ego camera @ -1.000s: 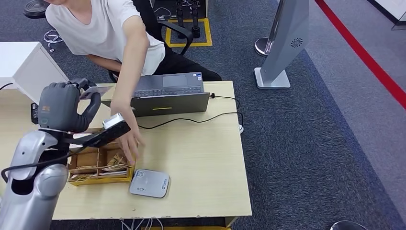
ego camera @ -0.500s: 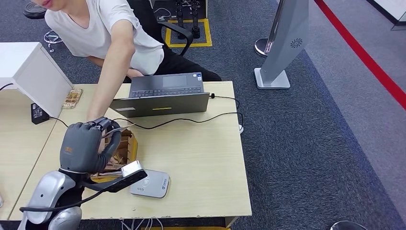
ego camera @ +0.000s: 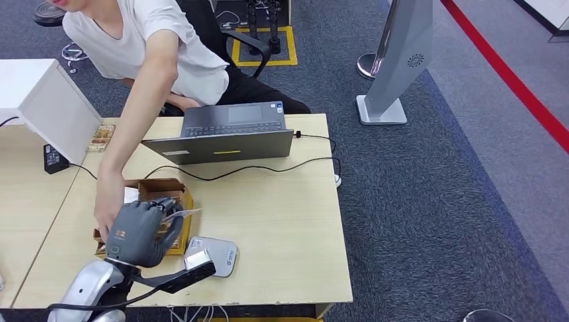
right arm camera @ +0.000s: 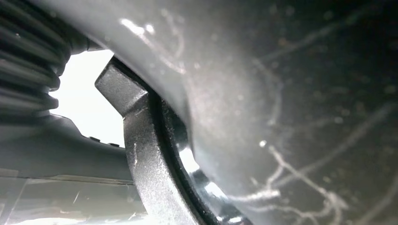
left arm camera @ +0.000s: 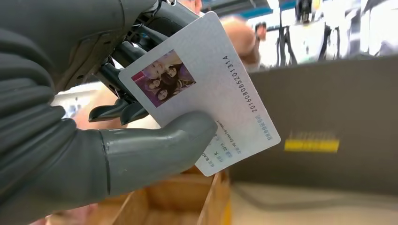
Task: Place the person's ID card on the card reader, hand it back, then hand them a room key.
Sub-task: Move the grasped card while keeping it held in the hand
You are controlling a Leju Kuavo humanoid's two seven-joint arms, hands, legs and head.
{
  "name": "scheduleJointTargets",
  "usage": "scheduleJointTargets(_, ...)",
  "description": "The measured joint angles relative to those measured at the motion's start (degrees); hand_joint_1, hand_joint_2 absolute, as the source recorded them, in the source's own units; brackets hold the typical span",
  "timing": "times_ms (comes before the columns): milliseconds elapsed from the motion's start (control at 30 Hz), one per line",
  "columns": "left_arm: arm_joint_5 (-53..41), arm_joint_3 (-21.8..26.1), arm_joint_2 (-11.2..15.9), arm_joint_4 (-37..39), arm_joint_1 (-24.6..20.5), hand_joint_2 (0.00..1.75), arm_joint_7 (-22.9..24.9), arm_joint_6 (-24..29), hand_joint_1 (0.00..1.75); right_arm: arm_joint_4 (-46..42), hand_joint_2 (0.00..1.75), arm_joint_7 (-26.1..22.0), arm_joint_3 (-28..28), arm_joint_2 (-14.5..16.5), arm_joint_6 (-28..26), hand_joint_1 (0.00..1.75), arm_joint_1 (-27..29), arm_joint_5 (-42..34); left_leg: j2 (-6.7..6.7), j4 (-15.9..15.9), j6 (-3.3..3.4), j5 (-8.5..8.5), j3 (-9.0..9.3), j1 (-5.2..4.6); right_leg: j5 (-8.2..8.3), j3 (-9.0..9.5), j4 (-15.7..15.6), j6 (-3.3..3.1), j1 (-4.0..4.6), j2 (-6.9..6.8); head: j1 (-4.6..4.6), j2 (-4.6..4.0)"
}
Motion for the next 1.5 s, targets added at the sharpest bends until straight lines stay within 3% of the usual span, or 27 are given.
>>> scheduleJointTargets(367, 1.17, -0.54, 2.38, 4.93, 3.22, 1.75, 0.84, -2.48, 1.75, 0.00, 1.75, 0.20, 0.00, 0.00, 0.28, 0.00, 0.00, 0.37, 0.00, -0.01, 0.00, 0.00, 0.00, 0.03, -0.01, 0.02, 0.00, -0.01, 0.03, 0.01, 0.00, 0.00)
scheduleJointTargets(1133, 1.56, -1.42, 3.59, 8.51, 3.54, 1.75, 1.37, -5.31, 1.75, -0.01, 1.75, 0.21, 0.01, 0.01, 0.52, 0.00, -0.03, 1.04, 0.00, -0.01, 0.00, 0.00, 0.02, 0.03, -0.01, 0.02, 0.00, -0.01, 0.03, 0.01, 0.00, 0.00)
scheduleJointTargets(1500, -4.35, -5.50, 2.02, 11.64, 2.93, 1.75, 0.35, -1.28, 1.75, -0.30, 1.75, 0.20, 0.02, 0.03, 1.60, 0.00, -0.31, 1.21, 0.00, -0.01, 0.00, 0.00, 0.02, 0.03, -0.01, 0.03, -0.01, -0.01, 0.03, 0.02, 0.01, 0.00)
